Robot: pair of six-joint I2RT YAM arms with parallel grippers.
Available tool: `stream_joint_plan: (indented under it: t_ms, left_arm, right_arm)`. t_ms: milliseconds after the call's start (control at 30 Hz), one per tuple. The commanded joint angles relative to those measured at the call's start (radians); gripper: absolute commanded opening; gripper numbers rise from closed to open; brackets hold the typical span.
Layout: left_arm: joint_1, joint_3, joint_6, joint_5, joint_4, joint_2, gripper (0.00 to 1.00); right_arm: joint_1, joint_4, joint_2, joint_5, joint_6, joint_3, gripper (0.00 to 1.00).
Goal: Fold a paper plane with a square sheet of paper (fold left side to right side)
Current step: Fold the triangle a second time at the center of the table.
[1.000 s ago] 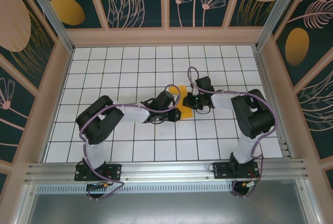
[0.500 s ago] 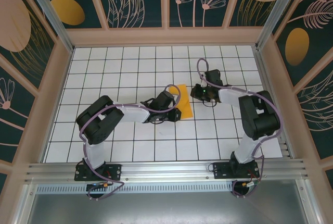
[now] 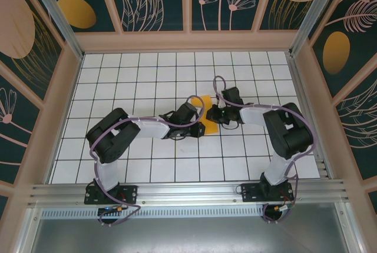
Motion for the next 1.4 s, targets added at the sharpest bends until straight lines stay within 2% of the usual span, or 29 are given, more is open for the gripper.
stream_joint_plan:
  t_ms: [0, 200, 633, 833, 933, 1100, 1367]
  left_arm:
    - [-0.012, -0.045, 0.026, -0.001, -0.161, 0.019, 0.20]
    - [-0.027, -0.077, 0.065, 0.025, -0.199, -0.008, 0.20]
    - [-0.039, -0.166, 0.039, 0.033, -0.189, -0.078, 0.20]
    - [-0.040, -0.180, 0.030, 0.000, -0.209, -0.120, 0.20]
    - [-0.035, -0.163, 0.034, -0.011, -0.228, -0.179, 0.19]
    - [-0.009, -0.085, 0.038, 0.038, -0.227, -0.248, 0.19]
    - [0.006, 0.055, 0.066, 0.090, -0.200, -0.096, 0.20]
  right_arm:
    - [0.000, -0.053, 0.039, 0.047, -0.002, 0.052, 0.10]
    - [0.000, -0.089, 0.058, 0.070, -0.008, 0.035, 0.10]
    - [0.002, -0.100, 0.061, 0.068, -0.011, 0.055, 0.10]
    - [0.002, -0.098, 0.059, 0.065, -0.009, 0.051, 0.10]
    - [0.006, -0.093, 0.054, 0.060, -0.007, 0.051, 0.10]
    - [0.014, -0.093, 0.046, 0.058, -0.005, 0.055, 0.10]
    - [0.024, -0.094, 0.045, 0.052, -0.004, 0.062, 0.10]
